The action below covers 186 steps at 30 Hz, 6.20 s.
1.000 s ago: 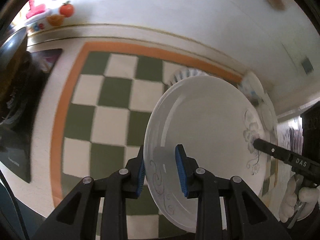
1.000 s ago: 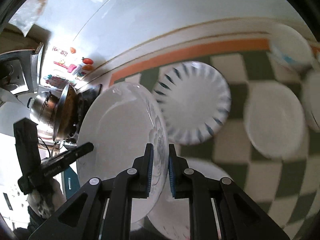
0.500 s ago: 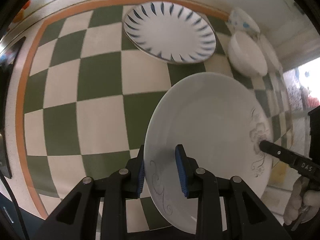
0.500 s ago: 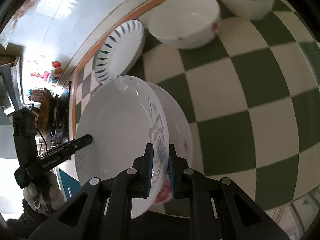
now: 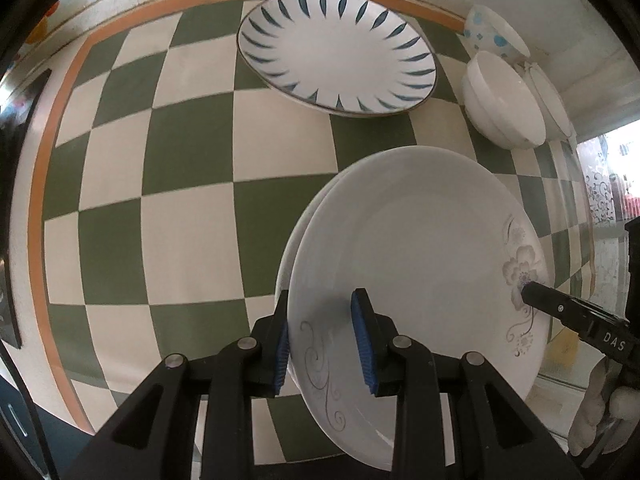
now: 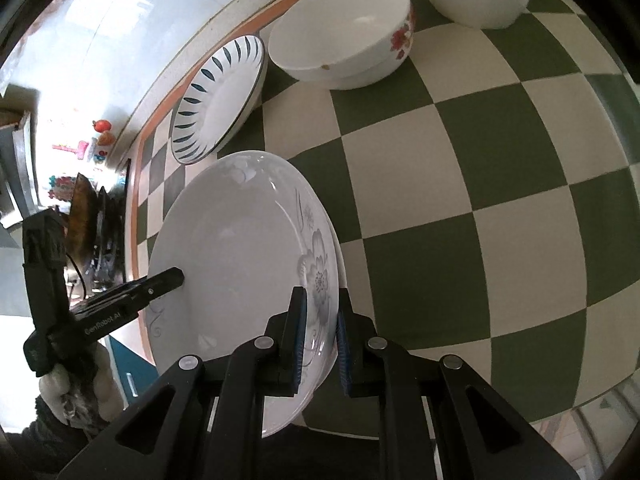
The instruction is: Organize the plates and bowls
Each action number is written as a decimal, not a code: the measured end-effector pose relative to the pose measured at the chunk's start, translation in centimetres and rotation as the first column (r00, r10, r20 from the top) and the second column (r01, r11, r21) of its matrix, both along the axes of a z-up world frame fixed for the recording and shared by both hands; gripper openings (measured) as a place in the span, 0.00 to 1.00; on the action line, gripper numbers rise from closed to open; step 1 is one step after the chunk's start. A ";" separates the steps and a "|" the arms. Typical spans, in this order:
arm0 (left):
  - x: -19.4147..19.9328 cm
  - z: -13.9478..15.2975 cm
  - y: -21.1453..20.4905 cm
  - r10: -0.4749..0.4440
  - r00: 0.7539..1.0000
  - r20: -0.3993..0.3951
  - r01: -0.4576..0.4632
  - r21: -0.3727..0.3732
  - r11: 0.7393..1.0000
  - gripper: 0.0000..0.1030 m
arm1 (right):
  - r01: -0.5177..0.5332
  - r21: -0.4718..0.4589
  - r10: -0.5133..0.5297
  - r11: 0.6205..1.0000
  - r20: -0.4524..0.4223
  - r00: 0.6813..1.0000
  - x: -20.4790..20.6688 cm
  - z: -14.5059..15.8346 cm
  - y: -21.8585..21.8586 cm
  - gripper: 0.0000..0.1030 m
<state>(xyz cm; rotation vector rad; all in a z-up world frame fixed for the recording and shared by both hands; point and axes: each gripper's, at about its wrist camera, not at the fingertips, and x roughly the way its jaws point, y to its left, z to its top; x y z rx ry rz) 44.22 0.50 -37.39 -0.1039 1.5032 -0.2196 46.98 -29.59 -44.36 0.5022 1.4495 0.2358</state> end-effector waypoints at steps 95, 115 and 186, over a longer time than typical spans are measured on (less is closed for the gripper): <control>8.9 9.3 3.5 0.114 0.988 0.106 -0.106 -0.075 0.991 0.17 | -0.157 -0.032 0.160 0.987 0.091 0.983 14.6 9.6 3.4 0.11; 2.1 2.7 1.8 -0.010 0.999 -0.034 0.008 -0.051 0.999 0.17 | -0.047 -0.031 0.047 0.998 -0.012 0.999 2.1 2.4 2.9 0.11; -5.2 15.0 -1.3 -0.106 0.985 0.136 0.103 0.032 0.994 0.76 | -0.022 -0.284 0.066 0.959 0.146 0.987 -7.1 17.8 8.7 0.39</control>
